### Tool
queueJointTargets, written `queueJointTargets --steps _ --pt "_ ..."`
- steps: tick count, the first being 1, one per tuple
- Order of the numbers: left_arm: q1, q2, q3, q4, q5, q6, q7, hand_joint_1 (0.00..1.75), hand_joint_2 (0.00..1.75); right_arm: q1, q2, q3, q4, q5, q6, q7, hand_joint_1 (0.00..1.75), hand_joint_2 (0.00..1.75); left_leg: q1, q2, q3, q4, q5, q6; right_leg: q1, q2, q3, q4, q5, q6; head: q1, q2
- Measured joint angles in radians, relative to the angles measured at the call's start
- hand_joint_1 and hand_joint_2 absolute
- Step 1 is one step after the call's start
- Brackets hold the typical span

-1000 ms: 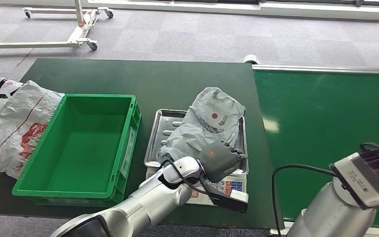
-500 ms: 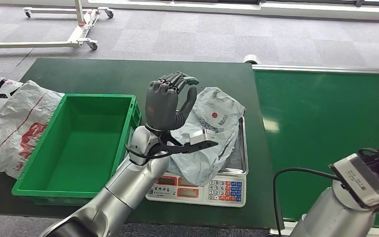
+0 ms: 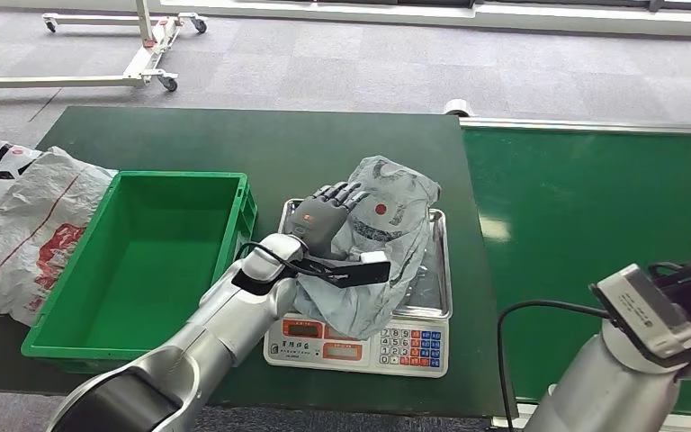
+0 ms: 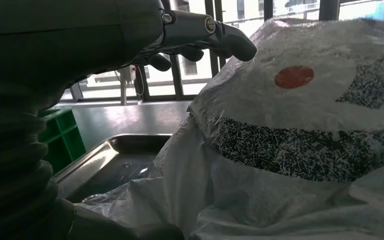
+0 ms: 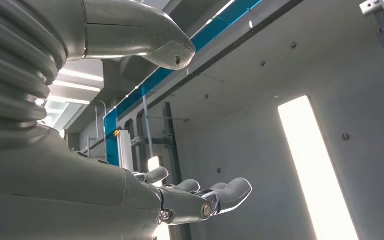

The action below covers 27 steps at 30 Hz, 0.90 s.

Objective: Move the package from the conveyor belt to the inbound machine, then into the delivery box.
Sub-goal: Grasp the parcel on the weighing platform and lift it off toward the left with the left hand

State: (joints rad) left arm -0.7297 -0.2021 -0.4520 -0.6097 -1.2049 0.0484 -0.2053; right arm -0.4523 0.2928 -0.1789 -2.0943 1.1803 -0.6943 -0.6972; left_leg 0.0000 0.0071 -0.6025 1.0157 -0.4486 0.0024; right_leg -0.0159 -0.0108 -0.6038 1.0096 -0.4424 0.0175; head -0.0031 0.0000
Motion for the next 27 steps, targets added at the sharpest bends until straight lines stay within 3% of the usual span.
queueJointTargets --steps 3,4,7,8,23,27 --pt "-0.032 -0.002 0.000 0.072 0.005 -0.024 -0.003 0.00 1.75 -0.007 0.004 0.000 0.012 0.004 0.000 0.000 0.00 1.75 0.000 0.000 0.000 0.000 0.000 0.000 0.000 0.000 0.000 0.000 0.000 0.000 0.000 0.000" --pt "-0.042 -0.004 0.000 0.091 0.006 -0.032 -0.006 0.08 1.75 -0.007 0.004 0.000 0.015 0.004 0.000 0.000 0.00 1.75 0.000 0.000 0.000 0.000 0.000 0.000 0.000 0.000 0.000 0.000 0.000 0.000 0.000 0.000" --pt "-0.066 -0.008 -0.001 0.133 0.010 -0.060 -0.027 1.39 1.75 -0.007 0.004 0.000 0.021 0.002 0.000 0.000 0.00 1.75 0.000 0.000 0.001 0.000 0.000 0.000 0.000 0.000 0.001 0.000 0.000 0.000 0.000 0.000" --pt "-0.071 -0.008 -0.002 0.143 0.012 -0.068 -0.036 1.75 1.75 -0.007 0.004 0.000 0.023 0.001 0.000 0.000 0.00 1.75 0.000 0.000 0.001 0.000 0.000 0.000 0.000 0.000 0.001 0.000 0.000 0.000 0.000 0.000" --pt "-0.077 -0.011 -0.002 0.181 0.036 -0.036 -0.068 1.75 1.75 -0.002 0.004 0.000 0.034 -0.010 0.000 0.001 0.00 1.75 0.000 0.000 0.001 0.000 0.001 -0.001 0.000 -0.001 0.001 0.000 0.000 -0.001 0.000 0.000" --pt "-0.068 -0.011 -0.002 0.179 0.033 0.060 -0.047 1.75 1.75 0.000 0.004 0.000 0.036 -0.010 0.000 0.001 0.00 1.75 0.000 0.000 0.001 0.000 0.001 -0.001 0.000 -0.001 0.001 0.000 0.000 -0.001 0.000 0.000"
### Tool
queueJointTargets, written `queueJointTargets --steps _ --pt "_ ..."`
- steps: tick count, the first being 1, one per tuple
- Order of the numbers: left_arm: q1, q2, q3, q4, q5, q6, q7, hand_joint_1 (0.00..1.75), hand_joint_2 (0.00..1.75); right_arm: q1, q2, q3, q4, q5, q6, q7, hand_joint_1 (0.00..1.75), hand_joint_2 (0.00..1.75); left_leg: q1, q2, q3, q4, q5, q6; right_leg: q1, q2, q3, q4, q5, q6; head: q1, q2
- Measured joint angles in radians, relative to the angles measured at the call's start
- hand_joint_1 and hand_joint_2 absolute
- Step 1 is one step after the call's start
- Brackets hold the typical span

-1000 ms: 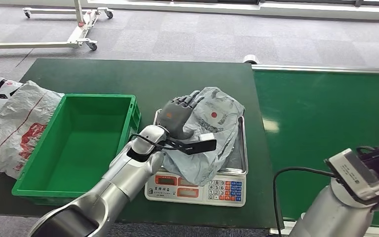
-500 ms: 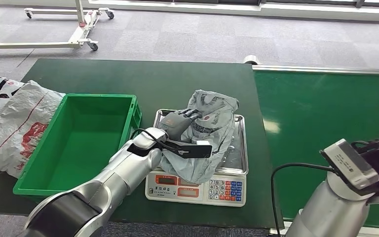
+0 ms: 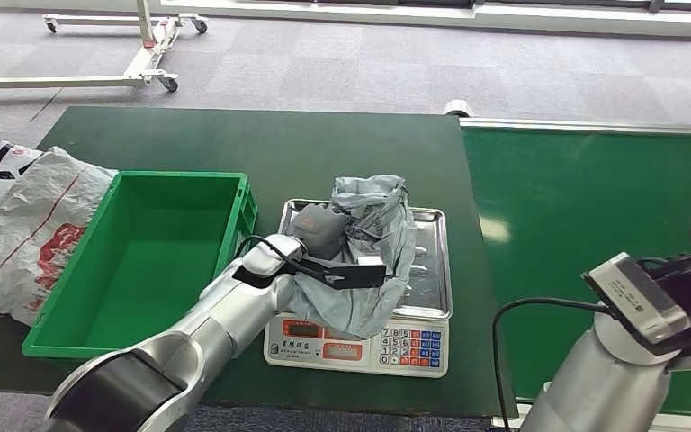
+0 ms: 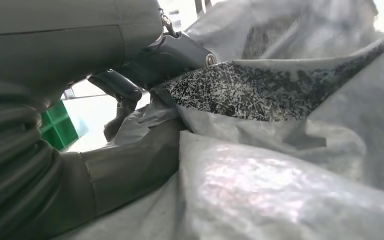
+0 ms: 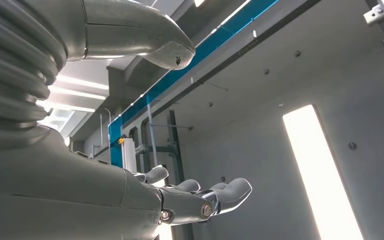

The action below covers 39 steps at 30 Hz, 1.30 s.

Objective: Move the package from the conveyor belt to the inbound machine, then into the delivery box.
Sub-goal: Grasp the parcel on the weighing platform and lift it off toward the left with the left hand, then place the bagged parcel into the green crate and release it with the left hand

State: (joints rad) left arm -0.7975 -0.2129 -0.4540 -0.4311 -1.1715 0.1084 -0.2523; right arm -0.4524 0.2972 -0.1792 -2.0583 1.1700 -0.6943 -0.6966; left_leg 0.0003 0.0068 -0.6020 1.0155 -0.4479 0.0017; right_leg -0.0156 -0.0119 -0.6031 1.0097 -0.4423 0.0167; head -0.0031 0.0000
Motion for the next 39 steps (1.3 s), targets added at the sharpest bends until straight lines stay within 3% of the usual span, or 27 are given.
queueJointTargets --steps 4,7,9,13,17,23,24,26,28,30,39 --pt "0.016 0.005 0.003 -0.026 -0.016 0.244 0.089 1.75 1.75 0.016 0.000 -0.004 -0.003 -0.001 0.000 0.000 0.00 1.75 0.000 0.000 -0.001 0.000 0.000 0.000 0.000 0.000 -0.001 0.000 0.000 0.000 0.000 0.000" --pt "0.021 0.021 0.019 -0.073 -0.051 0.470 0.211 1.75 1.75 0.035 0.000 -0.010 -0.010 -0.005 -0.001 0.000 0.00 1.75 0.000 0.000 -0.001 0.000 0.000 0.000 0.000 0.000 -0.001 0.000 0.000 0.000 0.000 0.000" --pt "0.027 0.037 0.037 -0.119 -0.090 0.556 0.294 1.75 1.75 0.043 0.000 -0.015 -0.015 -0.007 -0.001 0.000 0.00 1.75 0.000 0.000 -0.001 0.000 0.000 0.000 0.000 0.000 -0.001 0.000 0.000 0.000 0.000 0.000" --pt "0.032 0.047 0.050 -0.151 -0.116 0.577 0.337 1.75 1.75 0.046 0.000 -0.018 -0.016 -0.007 -0.001 0.000 0.00 1.75 0.000 0.000 -0.001 0.000 0.000 0.000 0.000 0.000 -0.001 0.000 0.000 0.000 0.000 0.000" --pt "0.147 0.140 0.317 -0.506 -0.218 0.593 0.426 1.75 1.75 0.056 0.015 -0.042 -0.018 0.012 -0.002 0.000 0.00 1.75 0.002 0.003 -0.001 0.000 0.000 -0.001 0.002 0.003 -0.002 0.000 0.000 -0.002 0.000 0.000" --pt "0.237 0.141 0.573 -0.618 -0.243 0.593 0.441 1.75 1.75 0.055 0.027 -0.070 -0.018 0.025 -0.002 0.000 0.00 1.75 0.002 0.003 -0.001 0.000 0.000 -0.002 0.002 0.004 -0.003 0.000 -0.001 -0.002 0.000 0.000" --pt "0.245 0.142 0.607 -0.616 -0.237 0.593 0.448 1.64 1.75 0.054 0.029 -0.076 -0.018 0.025 -0.002 0.000 0.00 1.75 0.002 0.003 -0.001 0.000 0.000 -0.002 0.002 0.003 -0.003 0.000 -0.001 -0.002 0.000 0.000" --pt "0.260 0.143 0.664 -0.608 -0.222 0.593 0.459 0.77 1.75 0.053 0.031 -0.086 -0.018 0.024 -0.002 0.000 0.00 1.75 0.002 0.002 -0.001 0.000 0.000 -0.001 0.002 0.002 -0.002 0.000 -0.001 -0.002 0.000 0.000" --pt "0.277 0.143 0.713 -0.599 -0.208 0.593 0.463 0.00 0.87 0.053 0.032 -0.097 -0.020 0.023 -0.002 0.000 0.00 1.75 0.002 0.002 -0.001 0.000 0.000 -0.001 0.002 0.002 -0.002 0.000 -0.001 -0.003 0.000 0.000" --pt "0.294 0.142 0.758 -0.596 -0.200 0.593 0.458 0.00 0.00 0.053 0.033 -0.107 -0.021 0.020 -0.002 0.000 0.00 1.75 0.002 0.003 -0.001 0.000 0.000 -0.002 0.002 0.003 -0.003 0.000 -0.001 -0.003 0.000 0.000" --pt "0.329 0.114 0.872 -0.602 -0.208 0.593 0.429 0.00 0.00 0.061 0.036 -0.139 -0.029 0.005 -0.002 0.000 0.00 1.75 0.002 0.002 -0.002 0.000 -0.001 -0.002 0.002 0.003 -0.003 0.000 -0.001 -0.003 0.000 0.000"
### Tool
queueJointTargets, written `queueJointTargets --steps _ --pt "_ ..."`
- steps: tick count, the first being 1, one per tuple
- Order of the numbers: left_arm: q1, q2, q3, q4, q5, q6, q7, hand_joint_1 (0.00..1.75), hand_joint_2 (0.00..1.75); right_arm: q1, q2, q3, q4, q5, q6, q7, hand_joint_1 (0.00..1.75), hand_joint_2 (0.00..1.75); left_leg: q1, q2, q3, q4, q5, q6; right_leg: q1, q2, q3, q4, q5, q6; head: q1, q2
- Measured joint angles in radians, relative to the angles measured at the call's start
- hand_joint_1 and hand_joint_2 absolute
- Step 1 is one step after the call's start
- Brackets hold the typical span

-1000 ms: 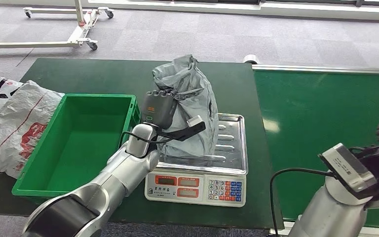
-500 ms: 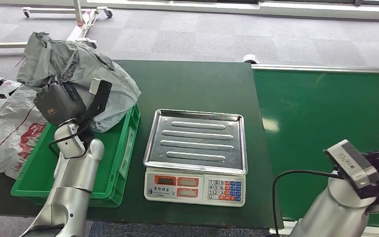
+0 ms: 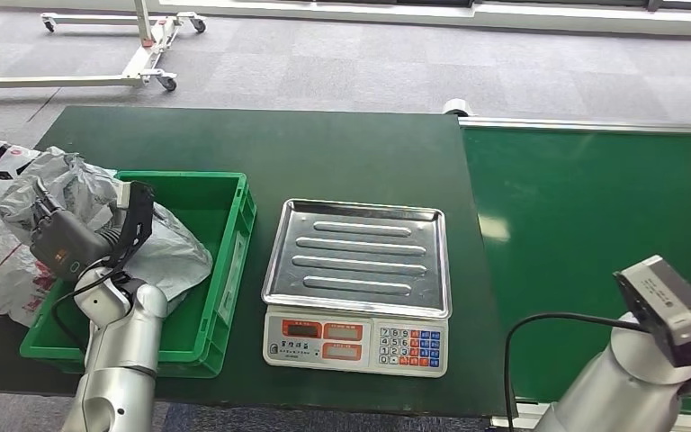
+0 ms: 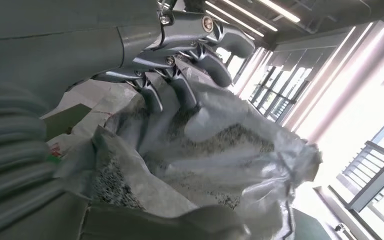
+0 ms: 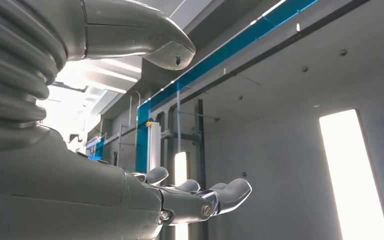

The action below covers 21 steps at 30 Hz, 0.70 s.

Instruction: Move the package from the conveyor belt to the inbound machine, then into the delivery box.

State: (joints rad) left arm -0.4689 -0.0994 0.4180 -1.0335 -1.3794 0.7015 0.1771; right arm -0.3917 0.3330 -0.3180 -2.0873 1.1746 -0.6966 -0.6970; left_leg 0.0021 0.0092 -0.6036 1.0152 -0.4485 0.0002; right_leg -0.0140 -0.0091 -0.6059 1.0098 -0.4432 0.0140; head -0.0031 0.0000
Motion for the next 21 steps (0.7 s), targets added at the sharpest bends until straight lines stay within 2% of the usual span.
queueJointTargets --steps 3,5,7,9,11,13,15,17,20,21 --pt "0.007 -0.015 0.022 -0.025 0.020 0.000 -0.036 0.00 0.00 0.002 0.000 -0.008 -0.001 -0.004 0.000 0.000 0.00 1.75 0.000 0.000 0.000 0.000 0.000 0.000 0.000 0.000 0.000 0.000 0.000 0.000 0.000 0.000" --pt "0.014 -0.032 0.040 -0.062 0.057 0.000 -0.095 0.00 0.00 0.004 0.000 -0.013 -0.001 -0.006 0.000 0.000 0.00 1.75 0.000 0.000 0.000 0.000 0.000 0.000 0.000 0.000 0.000 0.000 0.000 0.000 0.000 0.000" --pt "0.018 -0.062 0.070 -0.115 0.122 0.000 -0.223 0.00 0.00 0.006 0.000 -0.017 -0.001 -0.007 0.000 0.000 0.00 1.75 0.000 0.000 0.000 0.000 0.000 0.000 0.000 0.000 0.000 0.000 0.000 0.000 0.000 0.000" --pt "0.013 -0.105 0.128 -0.183 0.240 0.000 -0.442 0.00 0.00 0.008 0.000 -0.022 -0.001 -0.001 0.000 0.001 0.00 1.75 0.000 -0.001 -0.001 0.000 0.000 0.000 0.000 0.000 0.000 0.000 0.000 0.000 0.000 0.000" --pt "0.008 -0.146 0.188 -0.253 0.418 0.000 -0.665 0.00 0.87 0.008 0.000 -0.027 0.001 0.033 0.000 0.011 0.00 1.75 0.000 0.000 0.000 0.000 0.000 0.000 0.000 0.000 0.000 0.000 0.000 0.000 0.000 0.000" --pt "0.025 -0.176 0.195 -0.330 0.624 0.000 -0.802 0.00 1.75 0.010 0.000 -0.031 0.007 0.123 0.000 0.058 0.00 1.75 0.000 0.001 0.000 0.000 -0.001 0.000 0.000 0.001 0.000 0.000 0.000 0.000 0.000 0.000" --pt "0.063 -0.193 0.135 -0.408 0.809 -0.003 -0.857 0.00 1.75 0.013 -0.002 -0.033 0.019 0.258 0.001 0.154 0.00 1.75 0.000 0.000 0.000 0.000 -0.002 -0.001 0.000 0.001 0.000 0.000 -0.001 0.000 0.000 0.000" --pt "0.109 -0.194 0.035 -0.470 0.934 -0.016 -0.862 0.00 1.75 0.019 -0.012 -0.035 0.042 0.356 0.002 0.241 0.00 1.75 0.000 -0.001 0.000 0.000 -0.002 0.000 0.000 -0.002 0.001 0.000 -0.002 0.001 0.000 0.000" --pt "0.173 -0.168 -0.132 -0.555 1.027 -0.085 -0.847 0.00 1.75 0.024 -0.046 -0.083 0.114 0.391 0.006 0.266 0.00 1.75 0.000 -0.003 0.000 0.000 -0.002 0.000 0.000 -0.003 0.002 0.000 -0.002 0.001 0.000 0.000" --pt "0.183 -0.161 -0.160 -0.569 1.038 -0.103 -0.845 0.00 1.75 0.024 -0.053 -0.097 0.130 0.392 0.007 0.265 0.00 1.75 0.000 -0.003 0.000 0.000 -0.002 0.000 0.000 -0.003 0.002 0.000 -0.002 0.001 0.000 0.000"
